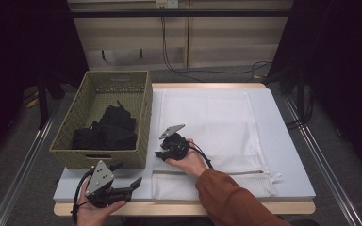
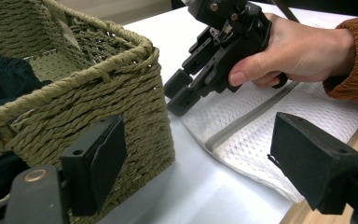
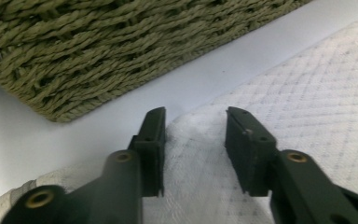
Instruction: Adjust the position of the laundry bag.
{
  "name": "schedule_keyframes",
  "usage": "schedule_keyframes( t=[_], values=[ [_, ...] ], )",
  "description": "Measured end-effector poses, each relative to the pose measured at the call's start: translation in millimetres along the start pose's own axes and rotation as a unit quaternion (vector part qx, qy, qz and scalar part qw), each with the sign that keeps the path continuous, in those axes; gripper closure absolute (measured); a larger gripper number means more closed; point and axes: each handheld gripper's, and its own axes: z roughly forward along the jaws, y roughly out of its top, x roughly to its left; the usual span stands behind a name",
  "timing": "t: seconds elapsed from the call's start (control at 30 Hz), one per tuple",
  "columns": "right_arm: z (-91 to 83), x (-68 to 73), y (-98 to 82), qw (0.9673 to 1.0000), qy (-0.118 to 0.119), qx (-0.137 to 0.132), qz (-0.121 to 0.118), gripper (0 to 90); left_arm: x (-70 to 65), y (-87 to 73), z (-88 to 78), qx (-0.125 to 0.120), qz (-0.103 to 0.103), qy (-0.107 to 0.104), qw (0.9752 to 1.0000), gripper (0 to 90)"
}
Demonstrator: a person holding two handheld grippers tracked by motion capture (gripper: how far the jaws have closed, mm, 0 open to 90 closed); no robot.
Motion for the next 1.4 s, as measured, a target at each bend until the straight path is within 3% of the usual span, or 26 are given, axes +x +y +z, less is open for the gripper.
schedule_keyframes(
  t=[0.03,0.07,0.13,0.3,0.4,0.53,0.8,0.9,1.17,1.4],
  values=[
    [0.0,0.0,0.0,1.0000,0.000,0.000,0.000,61.4,0.2,-0.2,0.1,-0.002,0.000,-0.001,1.0000,18.1],
    [-0.8,-2.2,-0.3,1.0000,-0.002,0.000,0.007,69.5,0.6,-0.2,-0.1,-0.003,0.000,-0.002,1.0000,18.2],
    [-0.9,-3.9,-0.8,0.9999,-0.005,-0.003,0.012,72.5,1.3,-0.5,-0.4,-0.004,-0.003,-0.001,1.0000,18.2],
    [-0.9,-12.0,-2.2,0.9992,0.015,-0.012,0.036,88.4,2.1,-0.7,-0.1,-0.006,-0.005,0.001,1.0000,18.1],
    [-1.2,-11.2,-1.6,0.9993,0.011,-0.009,0.036,89.0,1.9,-0.5,-0.4,-0.004,-0.005,0.002,1.0000,18.1],
    [0.8,-7.9,-0.9,0.9989,0.009,-0.026,0.038,89.1,1.6,-0.4,-0.7,-0.004,-0.004,0.003,1.0000,18.2],
    [6.0,-1.0,0.2,0.9984,0.022,-0.041,0.032,89.1,2.1,-0.8,-0.9,-0.006,-0.006,0.002,1.0000,18.1],
    [7.6,1.1,1.7,0.9985,0.026,-0.040,0.028,89.1,2.4,-0.5,-1.0,-0.002,0.001,0.001,1.0000,18.2],
    [11.3,2.4,5.0,0.9983,0.030,-0.042,0.025,89.2,2.1,-0.8,-0.8,-0.005,-0.006,0.004,1.0000,18.2],
    [13.1,5.5,6.8,0.9975,0.048,-0.045,0.025,89.1,2.5,-0.6,-0.9,-0.004,-0.001,-0.001,1.0000,18.2]
  ],
)
